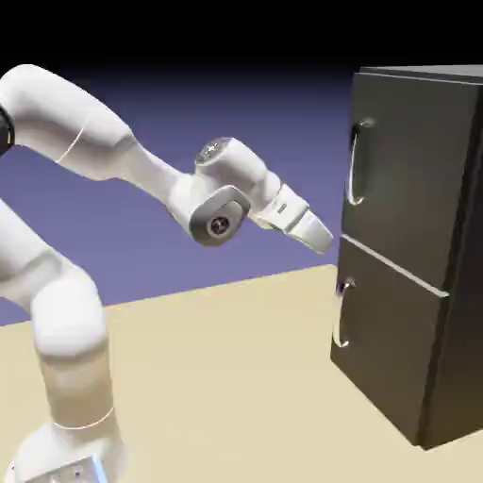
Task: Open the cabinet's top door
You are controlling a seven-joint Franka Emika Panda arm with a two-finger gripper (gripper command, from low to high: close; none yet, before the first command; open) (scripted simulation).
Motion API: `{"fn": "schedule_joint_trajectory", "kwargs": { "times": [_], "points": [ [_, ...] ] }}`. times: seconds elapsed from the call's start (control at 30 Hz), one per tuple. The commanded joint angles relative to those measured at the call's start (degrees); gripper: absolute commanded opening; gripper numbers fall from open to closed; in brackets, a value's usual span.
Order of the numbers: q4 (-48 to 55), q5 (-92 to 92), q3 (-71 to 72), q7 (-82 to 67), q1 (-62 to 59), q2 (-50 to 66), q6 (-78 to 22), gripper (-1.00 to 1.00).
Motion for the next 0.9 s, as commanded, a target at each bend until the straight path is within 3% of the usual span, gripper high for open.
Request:
{"fn": "schedule_joint_trajectory", "kwargs": {
  "times": [0.0, 0.87],
  "points": [
    [0.28, 2.5, 1.14, -1.09, -1.36, -1.07, -0.65, 0.0],
    [7.47, 67.29, 30.77, -29.47, -36.68, -28.9, -17.64, 0.0]
  ]
}}
